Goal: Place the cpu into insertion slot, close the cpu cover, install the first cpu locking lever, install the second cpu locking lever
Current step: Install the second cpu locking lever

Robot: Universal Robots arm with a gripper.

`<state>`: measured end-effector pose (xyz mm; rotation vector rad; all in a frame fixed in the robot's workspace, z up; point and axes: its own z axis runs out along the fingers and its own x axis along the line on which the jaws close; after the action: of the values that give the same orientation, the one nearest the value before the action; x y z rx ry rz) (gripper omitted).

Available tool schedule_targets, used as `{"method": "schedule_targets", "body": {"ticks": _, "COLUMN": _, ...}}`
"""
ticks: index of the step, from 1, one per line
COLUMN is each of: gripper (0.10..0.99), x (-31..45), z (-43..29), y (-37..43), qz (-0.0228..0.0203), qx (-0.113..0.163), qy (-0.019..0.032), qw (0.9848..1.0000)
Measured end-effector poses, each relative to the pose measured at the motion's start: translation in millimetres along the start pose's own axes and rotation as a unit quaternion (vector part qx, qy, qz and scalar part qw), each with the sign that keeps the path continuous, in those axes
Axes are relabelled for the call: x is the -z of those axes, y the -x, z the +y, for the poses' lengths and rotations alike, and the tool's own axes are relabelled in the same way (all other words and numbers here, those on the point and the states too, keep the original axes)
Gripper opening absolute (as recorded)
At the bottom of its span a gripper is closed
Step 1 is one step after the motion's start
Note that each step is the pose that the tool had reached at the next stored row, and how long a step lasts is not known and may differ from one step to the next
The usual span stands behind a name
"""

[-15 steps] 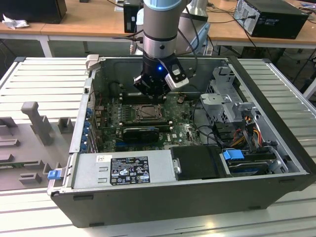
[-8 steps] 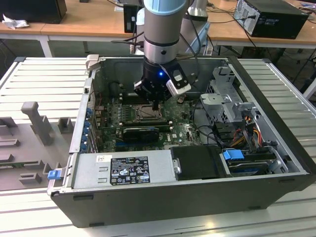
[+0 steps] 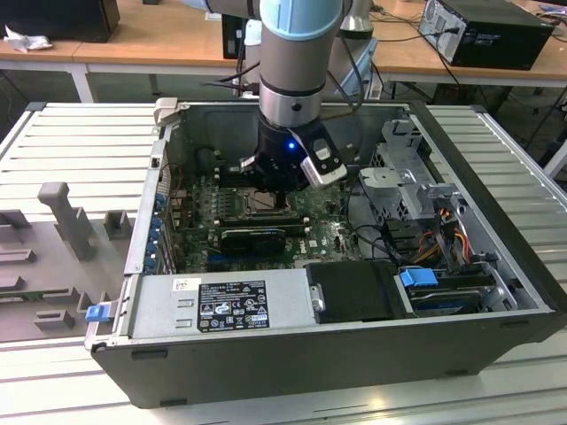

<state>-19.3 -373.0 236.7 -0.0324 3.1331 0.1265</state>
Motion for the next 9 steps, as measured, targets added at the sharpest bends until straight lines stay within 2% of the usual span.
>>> {"method": "schedule_targets", "body": {"ticks": 4, "gripper": 0.106, "x": 0.0, "z": -0.9, "y": -5.6, "qz": 0.0003, "qx": 0.004, "qy": 0.0046, "qw": 1.0000}}
{"method": "schedule_targets", "body": {"ticks": 6, "gripper": 0.106, "x": 0.0, "z": -0.8, "y": -11.6, "qz": 0.0001, "qx": 0.005, "qy": 0.0109, "qw": 0.9999}}
{"method": "schedule_targets", "body": {"ticks": 9, "gripper": 0.106, "x": 0.1, "z": -1.7, "y": -17.9, "qz": -0.0001, "qx": 0.004, "qy": 0.0159, "qw": 0.9999}}
